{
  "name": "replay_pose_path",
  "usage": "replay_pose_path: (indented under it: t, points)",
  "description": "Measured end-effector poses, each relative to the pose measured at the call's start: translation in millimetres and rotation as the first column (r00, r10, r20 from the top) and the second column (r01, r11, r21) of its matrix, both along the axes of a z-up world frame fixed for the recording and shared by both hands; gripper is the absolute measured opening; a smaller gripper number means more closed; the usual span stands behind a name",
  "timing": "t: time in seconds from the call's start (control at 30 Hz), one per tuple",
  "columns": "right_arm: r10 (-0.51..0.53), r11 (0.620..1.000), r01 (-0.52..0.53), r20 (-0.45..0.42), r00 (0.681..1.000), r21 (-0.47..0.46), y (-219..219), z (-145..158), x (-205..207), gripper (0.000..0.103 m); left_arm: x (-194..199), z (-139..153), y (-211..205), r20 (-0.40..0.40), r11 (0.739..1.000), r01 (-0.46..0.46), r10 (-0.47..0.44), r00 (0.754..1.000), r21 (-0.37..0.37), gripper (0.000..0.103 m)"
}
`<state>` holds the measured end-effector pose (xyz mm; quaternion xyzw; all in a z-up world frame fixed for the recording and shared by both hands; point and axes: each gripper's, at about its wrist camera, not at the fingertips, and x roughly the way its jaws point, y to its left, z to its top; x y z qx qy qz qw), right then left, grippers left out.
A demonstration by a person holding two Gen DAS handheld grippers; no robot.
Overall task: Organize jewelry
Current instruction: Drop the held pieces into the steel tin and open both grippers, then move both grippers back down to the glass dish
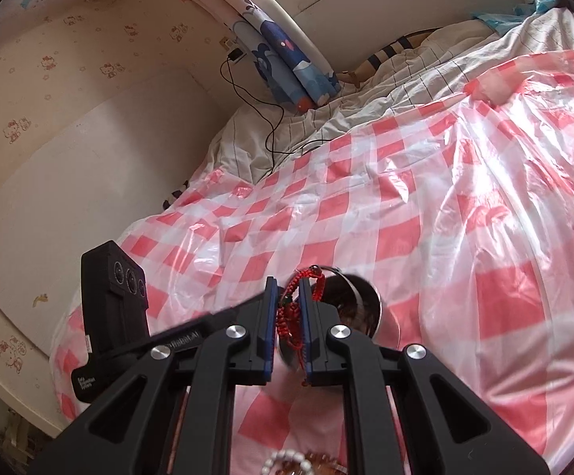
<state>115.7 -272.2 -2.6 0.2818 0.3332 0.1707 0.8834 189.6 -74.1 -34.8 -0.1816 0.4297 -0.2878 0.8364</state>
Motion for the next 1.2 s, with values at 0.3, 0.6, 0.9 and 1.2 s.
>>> replay_pose_path:
  t: [0.3, 0.6, 0.9, 1.2]
  points:
    - [-0.031, 0.987, 0.011, -0.122, 0.992, -0.163, 12, -31, 18, 0.055, -17, 15, 28, 0.017, 0.992, -0.097, 0.096, 0.995, 0.081, 0.030]
    - [-0.096, 0.964, 0.075, -0.072, 0.993, -0.255, -10, -4, -78, 0.074, -107, 15, 63, 0.047, 0.980, -0.138, 0.133, 0.990, 0.143, 0.052]
    - [-0.228, 0.940, 0.179, -0.143, 0.963, -0.289, -10, -31, -163, 0.079, -167, 3, 58, 0.062, 0.976, -0.113, 0.103, 0.993, 0.188, 0.066]
    - [-0.169, 0.924, 0.111, -0.128, 0.977, -0.367, 20, -41, -157, 0.084, -162, -9, 60, 0.028, 0.966, -0.124, 0.120, 0.992, 0.227, 0.067]
